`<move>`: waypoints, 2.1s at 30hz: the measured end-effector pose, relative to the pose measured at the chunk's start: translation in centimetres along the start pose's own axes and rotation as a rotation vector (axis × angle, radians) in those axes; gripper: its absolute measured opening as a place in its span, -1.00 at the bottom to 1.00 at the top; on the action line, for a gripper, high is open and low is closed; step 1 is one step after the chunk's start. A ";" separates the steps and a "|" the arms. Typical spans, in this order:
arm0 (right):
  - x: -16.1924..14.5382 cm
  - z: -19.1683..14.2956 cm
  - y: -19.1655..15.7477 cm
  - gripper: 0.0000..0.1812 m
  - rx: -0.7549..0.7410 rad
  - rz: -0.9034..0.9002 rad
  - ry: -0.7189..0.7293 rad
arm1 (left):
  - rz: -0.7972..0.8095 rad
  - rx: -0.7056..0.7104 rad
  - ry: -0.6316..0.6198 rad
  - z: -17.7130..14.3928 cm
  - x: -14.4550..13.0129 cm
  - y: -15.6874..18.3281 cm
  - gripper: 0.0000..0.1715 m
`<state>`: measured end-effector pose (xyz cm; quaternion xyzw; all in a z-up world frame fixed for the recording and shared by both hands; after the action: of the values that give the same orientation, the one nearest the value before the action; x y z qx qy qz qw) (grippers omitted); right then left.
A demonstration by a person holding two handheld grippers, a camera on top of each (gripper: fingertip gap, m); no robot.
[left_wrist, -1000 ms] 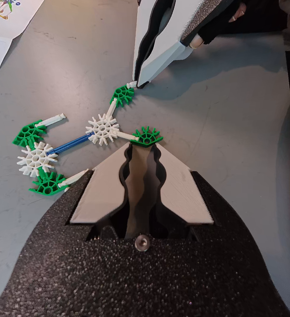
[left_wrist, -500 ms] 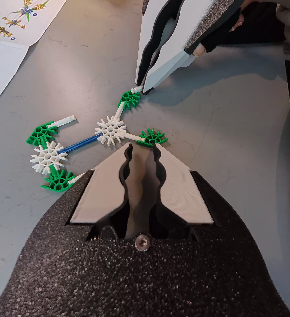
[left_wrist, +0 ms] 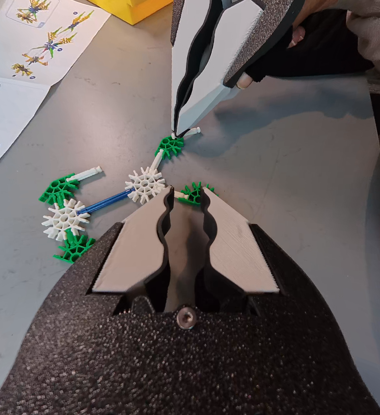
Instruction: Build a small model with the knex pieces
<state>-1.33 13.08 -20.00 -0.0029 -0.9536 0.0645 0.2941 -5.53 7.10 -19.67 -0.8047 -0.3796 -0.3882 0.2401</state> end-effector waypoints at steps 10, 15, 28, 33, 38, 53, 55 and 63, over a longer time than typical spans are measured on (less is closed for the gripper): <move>-0.1 -0.1 -0.1 -1.00 0.011 -0.009 -0.018 | 0.044 -0.006 -0.033 0.4 -0.5 0.6 -0.76; -0.3 -0.2 -0.2 -1.00 0.007 -0.014 -0.031 | 0.046 -0.006 -0.034 0.4 -0.5 0.6 -0.76; -0.8 -0.4 -0.6 -1.00 0.018 -0.012 -0.060 | 0.048 -0.006 -0.034 0.5 -0.6 0.7 -0.77; -0.8 -0.4 -0.5 -1.00 0.025 0.003 -0.060 | 0.050 -0.010 -0.034 0.5 -0.6 0.8 -0.79; -0.8 -0.3 -0.5 -1.00 0.043 0.020 -0.097 | 0.047 -0.022 -0.037 0.5 -0.6 0.9 -0.82; -0.4 0.4 -0.4 -1.00 0.124 -0.125 -0.376 | 0.040 -0.035 -0.039 0.4 -0.7 1.0 -0.84; -0.4 0.4 -0.4 -1.00 0.142 -0.138 -0.402 | 0.037 -0.037 -0.039 0.3 -0.7 1.0 -0.84; -0.6 0.2 -0.8 -1.00 0.185 -0.066 -0.279 | 0.033 -0.039 -0.044 0.0 -1.0 0.4 -0.84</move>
<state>-0.92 12.25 -20.46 0.0645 -0.9748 0.1419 0.1597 -5.68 6.44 -20.51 -0.8237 -0.3640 -0.3735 0.2223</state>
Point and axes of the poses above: each gripper's, where its closed fingertips meet, z out along the fingers, x out of its top, y = z × x across the jaws, the point moved 1 cm from there along -z, back along the fingers, and after that the axes turned 9 degrees about x, right-handed, at the moved point
